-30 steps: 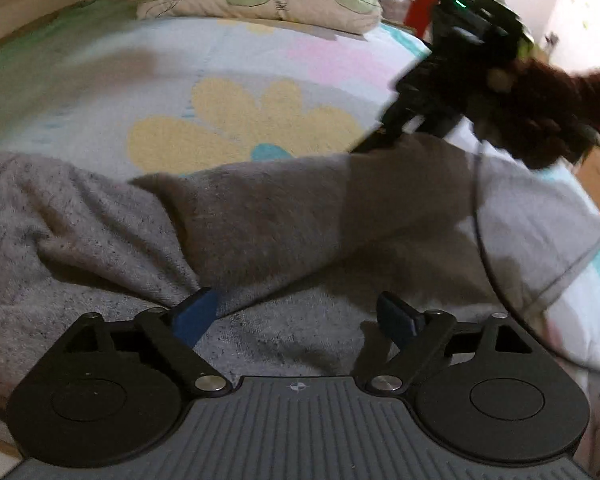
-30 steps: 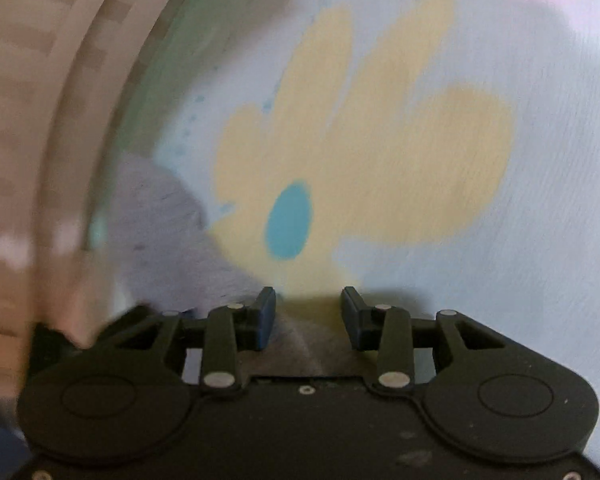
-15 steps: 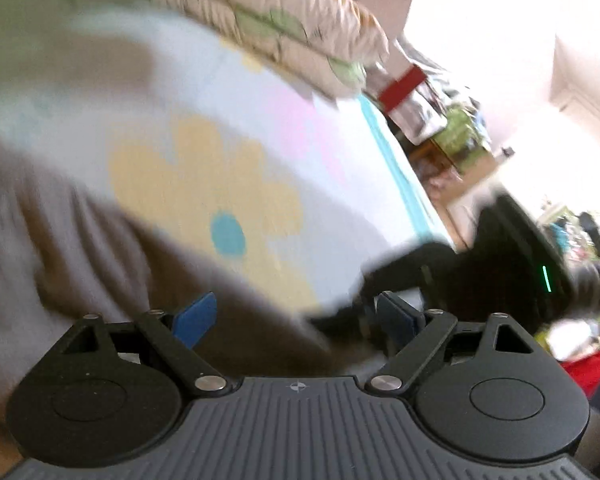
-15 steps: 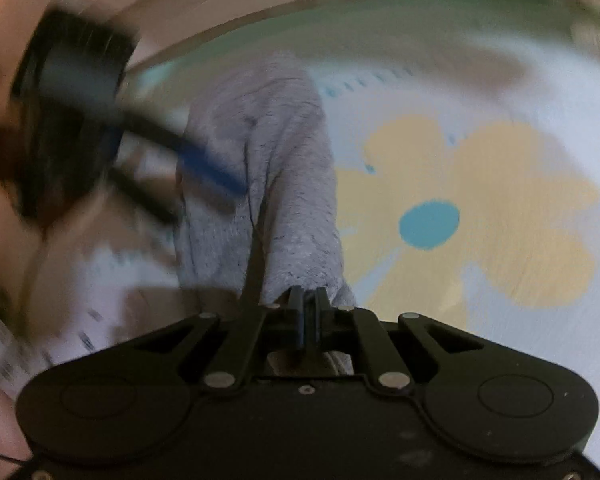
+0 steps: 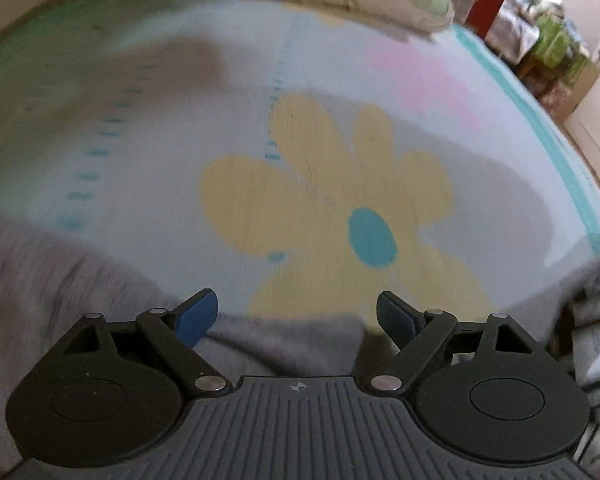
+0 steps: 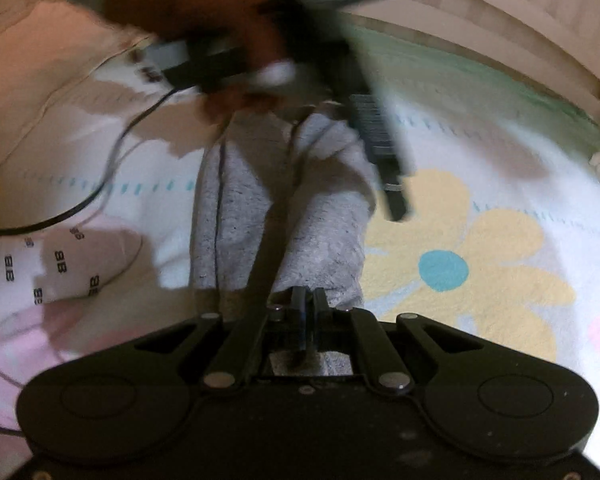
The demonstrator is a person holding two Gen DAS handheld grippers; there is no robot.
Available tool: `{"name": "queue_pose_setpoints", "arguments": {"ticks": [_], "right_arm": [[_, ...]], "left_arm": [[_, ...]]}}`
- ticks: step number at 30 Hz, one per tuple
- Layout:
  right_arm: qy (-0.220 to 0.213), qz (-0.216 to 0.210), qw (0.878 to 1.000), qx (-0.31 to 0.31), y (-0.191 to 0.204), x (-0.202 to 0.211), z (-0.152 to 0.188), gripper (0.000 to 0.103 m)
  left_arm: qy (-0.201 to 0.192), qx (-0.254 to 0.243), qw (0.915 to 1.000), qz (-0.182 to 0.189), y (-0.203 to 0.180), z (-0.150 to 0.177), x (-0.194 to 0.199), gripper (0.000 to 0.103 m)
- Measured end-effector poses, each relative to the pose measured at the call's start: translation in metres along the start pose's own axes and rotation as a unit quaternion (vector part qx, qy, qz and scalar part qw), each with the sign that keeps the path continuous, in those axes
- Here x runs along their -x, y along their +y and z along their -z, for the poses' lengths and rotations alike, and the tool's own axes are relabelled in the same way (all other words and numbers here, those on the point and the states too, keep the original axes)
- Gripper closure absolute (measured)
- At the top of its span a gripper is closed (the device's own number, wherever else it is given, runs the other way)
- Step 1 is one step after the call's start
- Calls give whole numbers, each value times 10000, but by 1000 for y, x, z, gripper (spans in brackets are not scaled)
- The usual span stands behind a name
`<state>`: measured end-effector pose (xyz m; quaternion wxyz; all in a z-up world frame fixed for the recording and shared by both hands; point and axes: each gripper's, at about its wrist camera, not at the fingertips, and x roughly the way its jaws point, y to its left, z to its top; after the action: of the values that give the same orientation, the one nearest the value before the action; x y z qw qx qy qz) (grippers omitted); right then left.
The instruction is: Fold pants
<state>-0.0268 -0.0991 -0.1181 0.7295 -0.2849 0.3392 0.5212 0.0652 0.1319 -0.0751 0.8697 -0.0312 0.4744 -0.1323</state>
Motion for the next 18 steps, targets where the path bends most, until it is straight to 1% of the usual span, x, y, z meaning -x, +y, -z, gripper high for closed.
{"name": "queue_pose_setpoints", "arguments": {"ticks": [1, 3, 5, 6, 7, 9, 10, 12, 14, 16, 18], "right_arm": [[-10, -16, 9999, -115, -5, 0, 1, 97], [-55, -31, 9996, -293, -9, -3, 0, 95], [-110, -52, 9981, -607, -22, -2, -2, 92], [-170, -62, 9965, -821, -31, 2, -2, 87], [-236, -87, 9936, -1104, -41, 3, -3, 84], [-347, -177, 9840, -1741, -64, 5, -3, 64], [-348, -287, 9767, -2099, -77, 3, -5, 59], [-265, -624, 9576, -2800, -101, -2, -11, 58], [-115, -1048, 9320, -3467, -120, -16, -9, 58], [23, -1336, 9089, -3949, -136, -24, -4, 58], [145, -1527, 8937, -4217, -142, -37, -2, 58]], "left_arm": [[-217, 0, 9998, 31, 0, 15, 9, 16], [-505, -32, 9987, 26, -3, 33, 20, 16], [-794, -238, 9965, -48, -9, 51, 28, 16], [-889, -283, 9956, -72, -12, 58, 32, 16], [-940, -254, 9952, -81, -16, 54, 29, 16], [-1051, -91, 9944, -8, -15, 50, 29, 16], [-1073, -47, 9942, 29, -13, 49, 29, 16], [-1094, -48, 9939, 89, -8, 47, 27, 16], [-1120, -51, 9936, 117, -6, 50, 29, 16], [-1147, -88, 9933, 132, -5, 56, 32, 16], [-1177, -80, 9929, 152, -8, 59, 30, 16]]}}
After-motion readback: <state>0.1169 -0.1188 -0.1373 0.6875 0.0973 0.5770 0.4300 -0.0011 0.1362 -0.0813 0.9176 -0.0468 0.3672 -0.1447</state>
